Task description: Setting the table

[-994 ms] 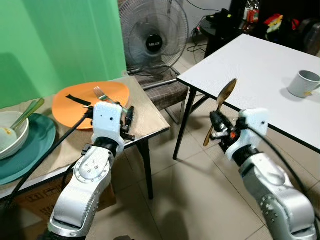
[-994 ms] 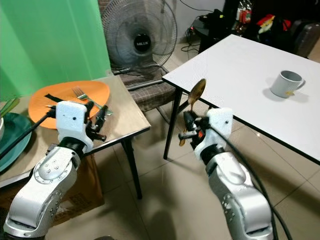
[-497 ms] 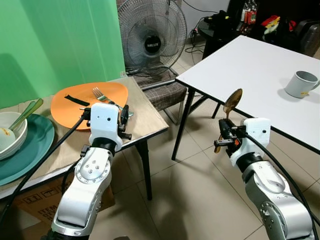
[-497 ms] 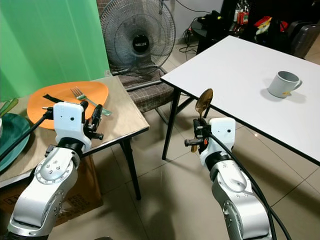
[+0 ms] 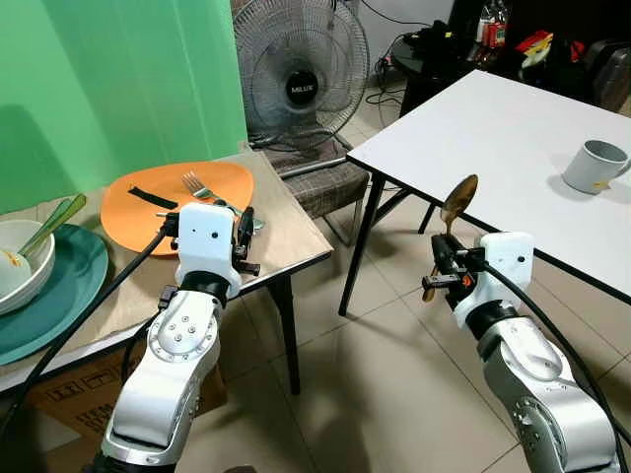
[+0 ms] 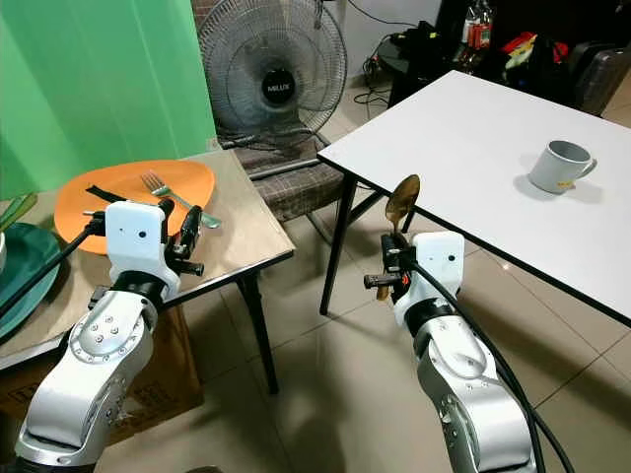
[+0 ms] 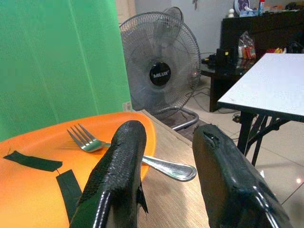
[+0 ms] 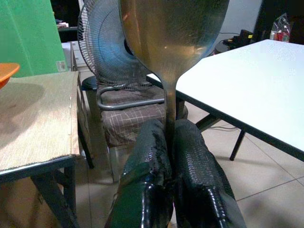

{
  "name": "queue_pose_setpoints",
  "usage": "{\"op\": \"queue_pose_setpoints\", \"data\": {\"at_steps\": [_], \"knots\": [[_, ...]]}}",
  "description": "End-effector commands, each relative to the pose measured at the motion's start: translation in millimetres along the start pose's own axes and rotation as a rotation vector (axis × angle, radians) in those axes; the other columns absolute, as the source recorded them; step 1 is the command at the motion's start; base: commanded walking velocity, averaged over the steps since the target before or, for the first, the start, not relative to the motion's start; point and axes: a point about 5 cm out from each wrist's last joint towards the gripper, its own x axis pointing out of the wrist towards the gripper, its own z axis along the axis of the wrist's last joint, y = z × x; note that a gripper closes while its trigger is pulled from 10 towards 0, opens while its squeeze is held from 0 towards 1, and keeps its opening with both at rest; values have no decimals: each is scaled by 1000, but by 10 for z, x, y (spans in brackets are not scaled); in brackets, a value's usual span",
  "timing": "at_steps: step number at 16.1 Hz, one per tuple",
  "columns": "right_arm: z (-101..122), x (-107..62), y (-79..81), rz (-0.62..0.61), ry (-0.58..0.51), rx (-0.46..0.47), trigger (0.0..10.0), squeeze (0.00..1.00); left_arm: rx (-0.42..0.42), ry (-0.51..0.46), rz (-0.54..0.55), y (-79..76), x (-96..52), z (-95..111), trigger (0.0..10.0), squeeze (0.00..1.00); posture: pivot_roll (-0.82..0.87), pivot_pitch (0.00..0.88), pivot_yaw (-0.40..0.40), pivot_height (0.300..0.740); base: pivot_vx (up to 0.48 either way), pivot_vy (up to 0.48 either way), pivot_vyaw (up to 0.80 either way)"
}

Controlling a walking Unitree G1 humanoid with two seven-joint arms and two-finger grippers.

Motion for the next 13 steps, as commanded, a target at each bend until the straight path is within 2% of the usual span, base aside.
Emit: {"op": "queue_pose_setpoints", "data": {"at_steps": [1, 6, 7, 9, 13], "knots": [[30, 3, -19, -12, -16, -1, 10000, 0, 7, 0, 10, 5, -11, -5, 10000, 0, -45, 1, -1, 740, 0, 0, 0], [30, 3, -19, -12, -16, -1, 10000, 0, 7, 0, 10, 5, -11, -5, 10000, 0, -45, 1, -1, 740, 0, 0, 0], [18, 0, -21, -22, -17, -3, 10000, 0, 9, -1, 15, 0, -21, -11, 10000, 0, 0, 0, 0, 740, 0, 0, 0], [-23, -17, 68, 42, -35, -13, 10000, 0, 25, 2, -18, 6, -39, -46, 10000, 0, -42, 26, 13, 740, 0, 0, 0], [-6, -10, 71, 53, -51, -17, 10000, 0, -5, -13, -9, 16, -43, -24, 10000, 0, -45, 24, 13, 740, 0, 0, 0]]}}
